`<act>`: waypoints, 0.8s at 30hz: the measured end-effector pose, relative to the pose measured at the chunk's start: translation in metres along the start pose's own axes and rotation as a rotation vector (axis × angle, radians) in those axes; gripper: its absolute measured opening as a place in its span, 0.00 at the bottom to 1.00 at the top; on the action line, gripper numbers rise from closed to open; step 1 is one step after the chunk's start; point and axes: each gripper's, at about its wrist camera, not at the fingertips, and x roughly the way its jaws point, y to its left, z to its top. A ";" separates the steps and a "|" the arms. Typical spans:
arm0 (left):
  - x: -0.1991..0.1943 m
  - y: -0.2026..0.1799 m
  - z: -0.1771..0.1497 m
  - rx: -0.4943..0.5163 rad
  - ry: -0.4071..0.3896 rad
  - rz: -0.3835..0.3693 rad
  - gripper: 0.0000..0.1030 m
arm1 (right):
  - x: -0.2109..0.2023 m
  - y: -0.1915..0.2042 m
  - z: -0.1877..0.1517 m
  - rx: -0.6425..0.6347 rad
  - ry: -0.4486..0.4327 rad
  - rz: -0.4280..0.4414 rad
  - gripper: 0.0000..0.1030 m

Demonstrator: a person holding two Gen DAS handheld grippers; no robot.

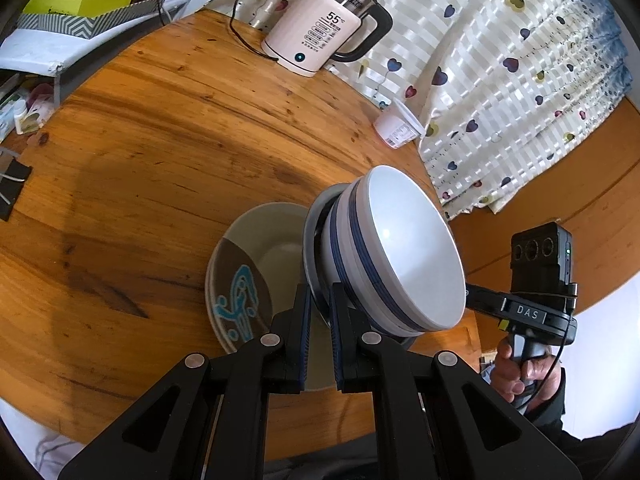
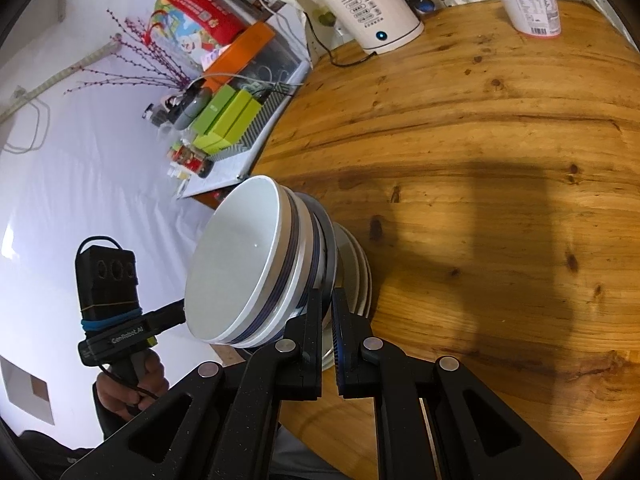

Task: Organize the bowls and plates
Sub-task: 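Carry the bowl stack with both tools over the beige plate stack, then lower the bowl stack onto the beige plates and open both tools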

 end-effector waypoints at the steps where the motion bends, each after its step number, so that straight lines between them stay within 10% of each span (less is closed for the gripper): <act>1: 0.000 0.001 0.000 -0.002 -0.001 0.002 0.08 | 0.002 0.000 0.000 0.001 0.004 0.001 0.06; 24: -0.002 0.019 -0.006 -0.036 0.001 0.031 0.08 | 0.018 0.006 -0.001 -0.001 0.045 0.000 0.06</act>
